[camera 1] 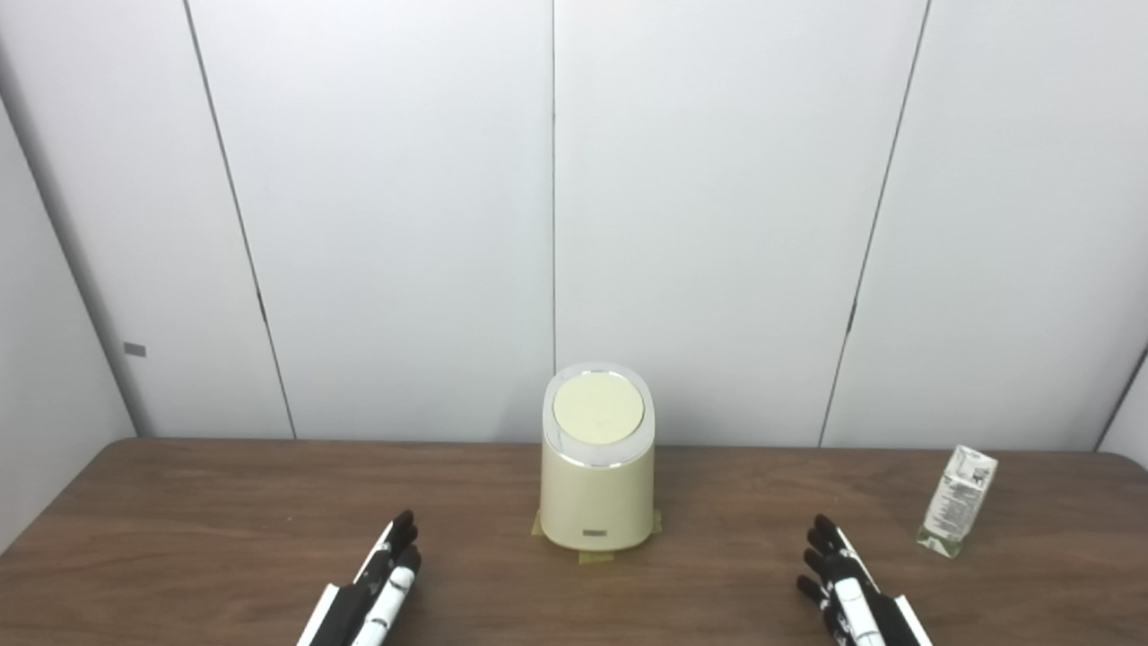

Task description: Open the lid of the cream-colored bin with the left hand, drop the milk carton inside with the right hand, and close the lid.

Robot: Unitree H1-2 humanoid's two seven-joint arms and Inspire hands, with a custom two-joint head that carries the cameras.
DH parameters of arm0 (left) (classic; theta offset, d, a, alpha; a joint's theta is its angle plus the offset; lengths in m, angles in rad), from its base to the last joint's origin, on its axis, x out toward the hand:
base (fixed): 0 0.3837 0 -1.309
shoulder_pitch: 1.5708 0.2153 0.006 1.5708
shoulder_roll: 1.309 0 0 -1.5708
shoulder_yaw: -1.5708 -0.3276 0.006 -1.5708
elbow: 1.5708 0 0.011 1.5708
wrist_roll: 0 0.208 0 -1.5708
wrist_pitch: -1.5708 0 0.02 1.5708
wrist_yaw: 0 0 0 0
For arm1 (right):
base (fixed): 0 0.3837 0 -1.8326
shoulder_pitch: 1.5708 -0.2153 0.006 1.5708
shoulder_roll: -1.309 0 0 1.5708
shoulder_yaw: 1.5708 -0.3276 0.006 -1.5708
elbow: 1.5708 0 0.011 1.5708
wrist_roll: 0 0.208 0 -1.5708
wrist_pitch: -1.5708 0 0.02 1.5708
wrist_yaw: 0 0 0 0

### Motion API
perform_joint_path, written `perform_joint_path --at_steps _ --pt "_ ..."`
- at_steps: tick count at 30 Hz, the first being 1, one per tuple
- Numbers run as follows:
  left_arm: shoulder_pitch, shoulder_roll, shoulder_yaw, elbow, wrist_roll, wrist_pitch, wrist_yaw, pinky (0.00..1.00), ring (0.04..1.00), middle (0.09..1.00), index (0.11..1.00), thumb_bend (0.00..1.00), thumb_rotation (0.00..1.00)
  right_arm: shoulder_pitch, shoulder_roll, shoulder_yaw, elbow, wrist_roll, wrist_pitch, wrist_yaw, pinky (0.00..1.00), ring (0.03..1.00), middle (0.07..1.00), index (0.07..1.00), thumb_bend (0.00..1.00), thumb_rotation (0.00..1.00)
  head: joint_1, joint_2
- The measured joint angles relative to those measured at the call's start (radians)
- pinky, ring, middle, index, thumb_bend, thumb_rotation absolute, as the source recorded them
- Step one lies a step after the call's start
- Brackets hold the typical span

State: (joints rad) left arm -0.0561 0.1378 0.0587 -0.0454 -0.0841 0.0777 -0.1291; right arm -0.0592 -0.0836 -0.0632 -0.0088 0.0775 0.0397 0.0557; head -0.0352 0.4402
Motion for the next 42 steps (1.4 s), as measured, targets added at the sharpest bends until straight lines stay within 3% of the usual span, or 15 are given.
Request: perform_joint_path --at_steps 21,24,28,31,35,38,42 --pt "0.016 0.018 -0.002 -0.051 0.006 0.036 -0.002 1.0 1.0 1.0 1.0 0.45 0.71 0.016 0.001 0.006 -0.033 -0.017 0.027 -0.004 0.92 0.984 0.984 0.985 0.6 0.84 0.006 0.02" --pt "0.014 0.022 -0.002 -0.051 0.007 0.038 -0.003 1.0 1.0 1.0 1.0 0.49 0.6 0.015 0.001 0.006 -0.033 -0.018 0.028 -0.004 0.92 0.981 0.98 0.98 0.61 0.84 0.017 0.02" --pt "0.0 0.021 0.006 -0.051 0.005 0.086 0.005 0.95 0.98 0.984 1.0 0.63 0.44 0.006 0.001 0.004 -0.022 -0.019 0.028 -0.007 0.9 0.975 0.971 0.97 0.62 0.83 0.031 0.026" --pt "-0.037 0.031 -0.001 -0.058 0.04 0.145 0.012 0.95 0.959 0.962 0.992 0.69 0.42 -0.006 0.001 0.004 -0.007 -0.021 0.026 -0.011 0.9 0.98 0.976 0.969 0.62 0.83 0.034 0.022" --pt "-0.169 0.093 -0.022 -0.096 0.104 0.265 0.009 0.95 0.944 0.954 0.998 0.75 0.4 -0.019 0.001 0.003 0.019 -0.013 0.007 -0.012 0.91 0.985 0.982 0.976 0.62 0.83 0.034 0.025" --pt "-0.283 0.126 -0.021 -0.117 0.109 0.298 0.004 0.92 0.94 0.964 0.999 0.74 0.37 -0.026 0.0 0.002 0.025 -0.007 0.003 -0.012 0.91 0.982 0.98 0.974 0.62 0.83 0.04 0.031" --pt "-0.354 0.144 -0.062 -0.117 0.151 0.343 -0.004 0.87 0.912 0.954 0.991 0.78 0.35 -0.029 -0.002 0.004 0.027 -0.007 0.004 -0.008 0.91 0.982 0.982 0.975 0.62 0.84 0.038 0.04"
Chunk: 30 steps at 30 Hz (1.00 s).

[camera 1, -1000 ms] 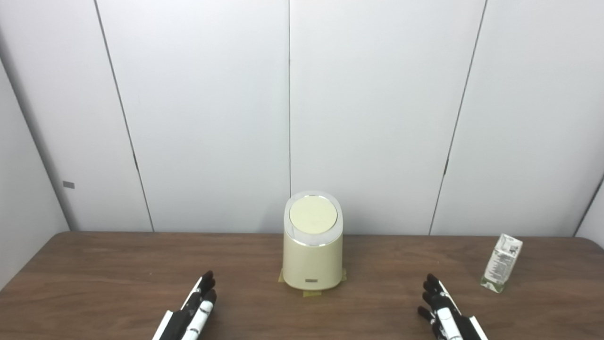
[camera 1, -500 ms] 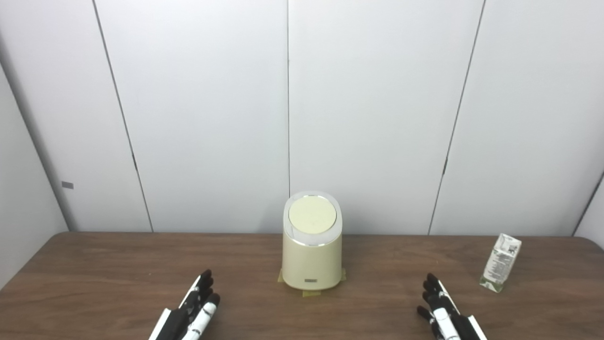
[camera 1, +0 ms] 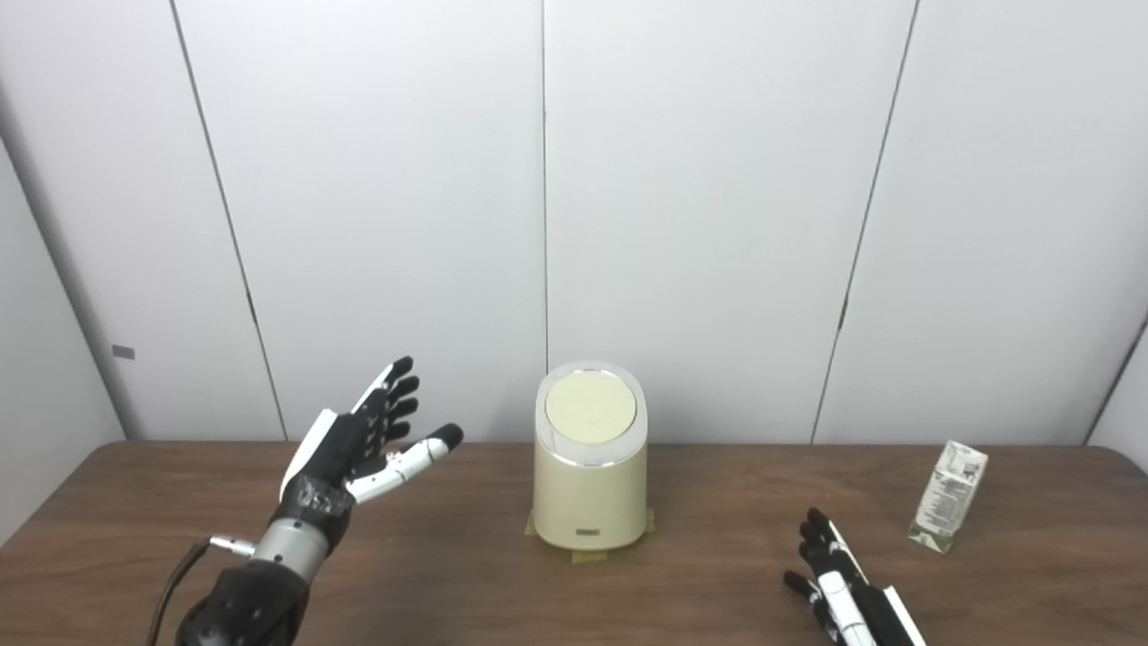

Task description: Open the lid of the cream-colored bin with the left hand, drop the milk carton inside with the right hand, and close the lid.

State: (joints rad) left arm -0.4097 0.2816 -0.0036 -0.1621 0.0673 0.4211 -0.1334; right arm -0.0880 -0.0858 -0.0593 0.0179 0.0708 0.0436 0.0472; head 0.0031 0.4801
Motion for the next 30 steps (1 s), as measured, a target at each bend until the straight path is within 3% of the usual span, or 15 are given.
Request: perform_joint_path --at_steps 5,13,22,26,30 --pt "-0.055 0.017 -0.048 0.039 0.034 0.051 -0.047 0.87 0.915 0.968 1.0 0.78 0.32 -0.001 -0.002 -0.002 0.003 0.016 0.0 0.007 0.92 0.981 0.981 0.974 0.62 0.82 0.0 0.003" --pt "-0.309 0.029 -0.091 0.227 0.126 0.054 -0.159 0.85 0.926 0.958 0.984 0.87 0.17 -0.007 -0.004 -0.003 0.006 0.02 0.0 0.007 0.91 0.969 0.97 0.964 0.6 0.81 0.003 0.008" --pt "-0.461 -0.079 -0.127 0.474 0.325 0.054 -0.242 0.83 0.915 0.957 0.986 0.88 0.12 -0.009 -0.002 0.004 0.003 0.018 0.005 0.006 0.91 0.959 0.967 0.962 0.59 0.81 0.003 0.02" --pt "-0.535 -0.104 -0.144 0.584 0.378 0.054 -0.256 0.88 0.939 0.961 0.974 0.89 0.11 -0.009 -0.002 0.007 0.002 0.018 0.005 0.005 0.91 0.961 0.971 0.965 0.58 0.8 -0.002 0.029" --pt "-0.595 -0.116 -0.201 0.655 0.415 0.054 -0.252 0.9 0.956 0.968 0.966 0.88 0.1 -0.009 -0.001 0.011 -0.003 0.02 0.011 0.005 0.9 0.958 0.969 0.968 0.57 0.8 -0.002 0.034"
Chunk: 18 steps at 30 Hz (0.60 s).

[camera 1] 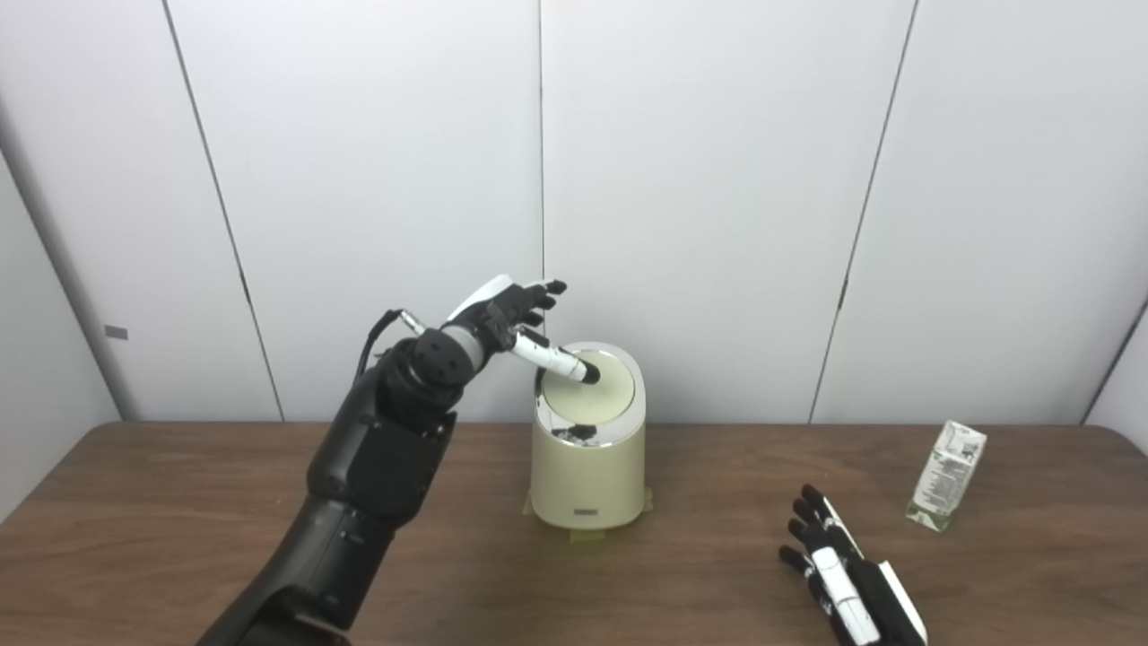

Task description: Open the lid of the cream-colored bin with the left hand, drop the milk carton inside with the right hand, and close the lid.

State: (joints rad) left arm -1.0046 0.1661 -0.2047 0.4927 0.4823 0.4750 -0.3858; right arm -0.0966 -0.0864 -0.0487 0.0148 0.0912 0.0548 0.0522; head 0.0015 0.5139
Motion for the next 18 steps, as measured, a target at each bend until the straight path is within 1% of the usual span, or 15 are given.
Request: perform_joint_path --at_steps 1,2,5,9,11,12,14,15,18 --pt "-0.01 -0.004 -0.022 0.012 0.006 0.0 0.013 0.89 0.953 0.967 0.962 0.89 0.09 0.0 0.0 0.002 -0.001 0.0 0.002 0.0 0.9 0.957 0.968 0.969 0.58 0.8 0.0 0.005" --pt "-0.015 -0.009 -0.036 0.02 0.012 -0.001 0.025 0.85 0.94 0.959 0.952 0.89 0.08 0.0 0.001 0.002 -0.004 0.0 0.007 0.0 0.9 0.956 0.968 0.969 0.57 0.8 0.0 0.005" --pt "-0.023 -0.02 -0.093 0.05 0.04 -0.021 0.067 0.79 0.912 0.938 0.929 0.9 0.1 0.0 0.002 0.005 -0.012 0.0 0.018 0.0 0.9 0.958 0.967 0.972 0.56 0.8 0.0 0.015" --pt "-0.023 -0.023 -0.153 0.078 0.072 -0.039 0.098 0.8 0.926 0.948 0.922 0.89 0.09 0.005 0.004 0.012 -0.024 -0.001 0.025 0.0 0.87 0.954 0.966 0.971 0.59 0.8 0.002 0.023" --pt "-0.024 -0.022 -0.17 0.079 0.078 -0.056 0.106 0.81 0.931 0.951 0.919 0.88 0.09 0.008 0.004 0.015 -0.032 -0.001 0.032 0.0 0.87 0.952 0.965 0.969 0.59 0.8 0.002 0.028" --pt "-0.025 -0.021 -0.176 0.079 0.08 -0.064 0.108 0.79 0.922 0.956 0.92 0.88 0.08 0.008 0.004 0.016 -0.034 -0.001 0.035 0.0 0.86 0.953 0.965 0.972 0.58 0.81 0.002 0.028" --pt "-0.027 -0.018 -0.19 0.079 0.082 -0.067 0.108 0.77 0.912 0.958 0.919 0.88 0.07 0.008 0.005 0.02 -0.036 -0.002 0.039 0.0 0.86 0.953 0.965 0.973 0.57 0.81 0.002 0.028" --pt "-0.027 -0.016 -0.196 0.079 0.083 -0.067 0.108 0.76 0.91 0.956 0.917 0.89 0.06 0.008 0.005 0.02 -0.037 -0.003 0.041 0.0 0.86 0.951 0.964 0.972 0.57 0.81 0.005 0.037" --pt "-0.028 -0.008 -0.216 0.079 0.089 -0.068 0.107 0.78 0.913 0.946 0.915 0.9 0.04 0.008 0.006 0.021 -0.045 -0.003 0.053 0.0 0.86 0.95 0.962 0.971 0.56 0.81 0.008 0.041"
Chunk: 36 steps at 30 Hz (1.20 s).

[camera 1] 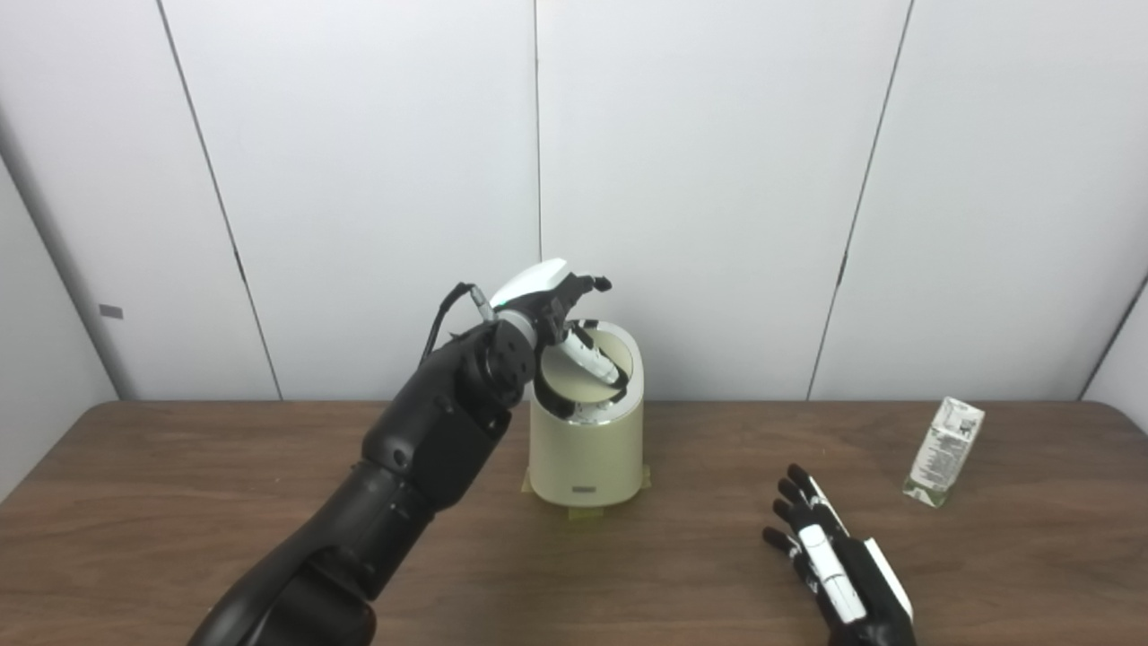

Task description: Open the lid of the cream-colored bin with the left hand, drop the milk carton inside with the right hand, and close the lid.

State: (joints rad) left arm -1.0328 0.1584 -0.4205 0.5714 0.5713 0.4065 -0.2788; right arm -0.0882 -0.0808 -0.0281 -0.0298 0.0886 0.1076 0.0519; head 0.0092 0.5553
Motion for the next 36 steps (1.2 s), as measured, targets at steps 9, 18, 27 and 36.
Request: perform_joint_path --at_steps 9,18,27,36 --pt "0.0 0.008 0.022 -0.022 -0.009 0.019 -0.006 0.8 0.89 0.914 0.916 0.89 0.05 0.001 -0.002 -0.001 -0.002 0.002 0.004 0.001 0.84 0.945 0.961 0.965 0.58 0.8 0.008 0.006" --pt "0.0 -0.006 0.17 -0.04 -0.111 0.063 -0.041 0.83 0.874 0.895 0.903 0.85 0.04 0.001 -0.007 0.0 -0.002 0.001 0.005 0.006 0.86 0.955 0.967 0.969 0.56 0.82 0.012 0.011" --pt "0.001 0.004 0.134 -0.048 -0.097 0.064 -0.05 0.76 0.841 0.889 0.891 0.87 0.0 0.002 -0.012 0.005 -0.004 -0.003 0.006 0.008 0.88 0.955 0.968 0.975 0.56 0.83 0.017 0.02" --pt "0.003 0.035 0.04 -0.073 -0.058 0.047 -0.057 0.75 0.854 0.901 0.888 0.89 0.0 0.003 -0.012 0.005 -0.006 -0.007 0.009 0.008 0.86 0.947 0.964 0.971 0.6 0.83 0.018 0.026"
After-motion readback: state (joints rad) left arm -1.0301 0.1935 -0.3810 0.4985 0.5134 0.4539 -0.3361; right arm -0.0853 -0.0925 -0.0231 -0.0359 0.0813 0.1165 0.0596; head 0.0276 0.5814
